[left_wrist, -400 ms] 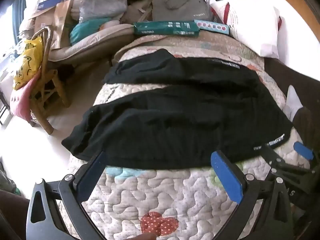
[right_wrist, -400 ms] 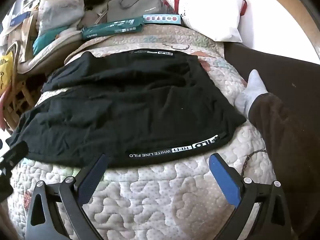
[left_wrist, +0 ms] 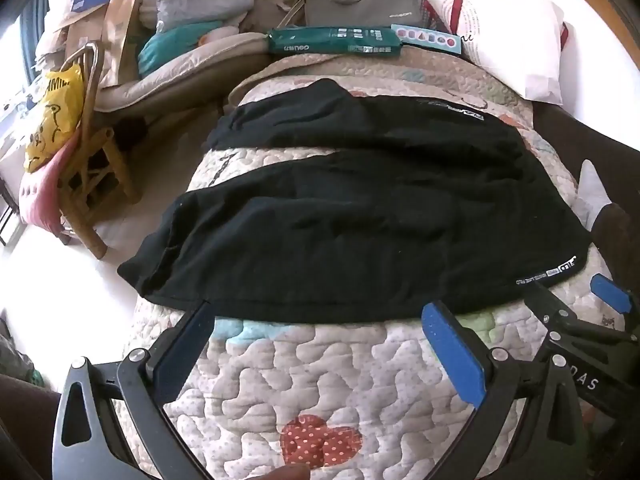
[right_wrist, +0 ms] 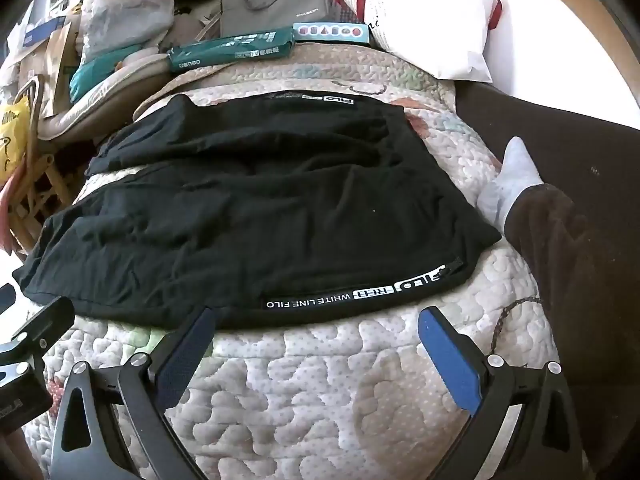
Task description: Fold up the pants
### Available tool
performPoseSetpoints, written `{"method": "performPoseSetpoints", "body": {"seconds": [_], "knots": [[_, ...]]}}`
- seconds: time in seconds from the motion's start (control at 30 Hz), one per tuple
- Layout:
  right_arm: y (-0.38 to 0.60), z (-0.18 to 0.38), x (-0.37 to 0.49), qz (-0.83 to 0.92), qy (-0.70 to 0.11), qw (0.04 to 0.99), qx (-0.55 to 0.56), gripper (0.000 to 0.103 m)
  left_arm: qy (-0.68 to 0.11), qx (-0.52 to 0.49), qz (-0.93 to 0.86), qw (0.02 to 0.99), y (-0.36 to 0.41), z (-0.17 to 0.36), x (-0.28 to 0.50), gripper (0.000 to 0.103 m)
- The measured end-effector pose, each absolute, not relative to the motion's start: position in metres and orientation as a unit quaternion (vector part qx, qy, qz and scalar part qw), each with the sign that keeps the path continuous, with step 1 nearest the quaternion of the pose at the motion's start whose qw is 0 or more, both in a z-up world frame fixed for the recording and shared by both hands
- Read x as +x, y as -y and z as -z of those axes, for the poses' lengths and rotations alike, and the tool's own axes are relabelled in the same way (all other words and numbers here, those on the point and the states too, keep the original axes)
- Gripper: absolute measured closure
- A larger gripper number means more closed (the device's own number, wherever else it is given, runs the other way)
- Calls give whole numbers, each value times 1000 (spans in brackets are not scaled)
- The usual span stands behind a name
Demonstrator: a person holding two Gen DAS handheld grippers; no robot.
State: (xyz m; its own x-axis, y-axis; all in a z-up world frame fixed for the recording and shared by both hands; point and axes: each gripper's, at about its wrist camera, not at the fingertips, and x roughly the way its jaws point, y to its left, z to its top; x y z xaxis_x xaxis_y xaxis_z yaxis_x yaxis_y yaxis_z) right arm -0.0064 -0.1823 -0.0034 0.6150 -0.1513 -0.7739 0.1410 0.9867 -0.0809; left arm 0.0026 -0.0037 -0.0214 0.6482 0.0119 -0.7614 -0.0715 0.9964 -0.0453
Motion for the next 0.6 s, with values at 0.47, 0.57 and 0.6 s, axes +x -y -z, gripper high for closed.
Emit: {"method": "performPoseSetpoints", "body": {"seconds": [0.47, 0.57, 0.6], "knots": [[173, 6, -7, 69, -437, 897, -14, 0, -436, -52, -37, 898, -7, 29, 3, 0], [173, 7, -7, 68, -438, 896, -14, 0, -438, -52, -39, 897, -7, 30, 4, 0], [173, 7, -7, 68, -439, 896, -14, 0, -438, -52, -39, 896, -7, 31, 4, 0]]}}
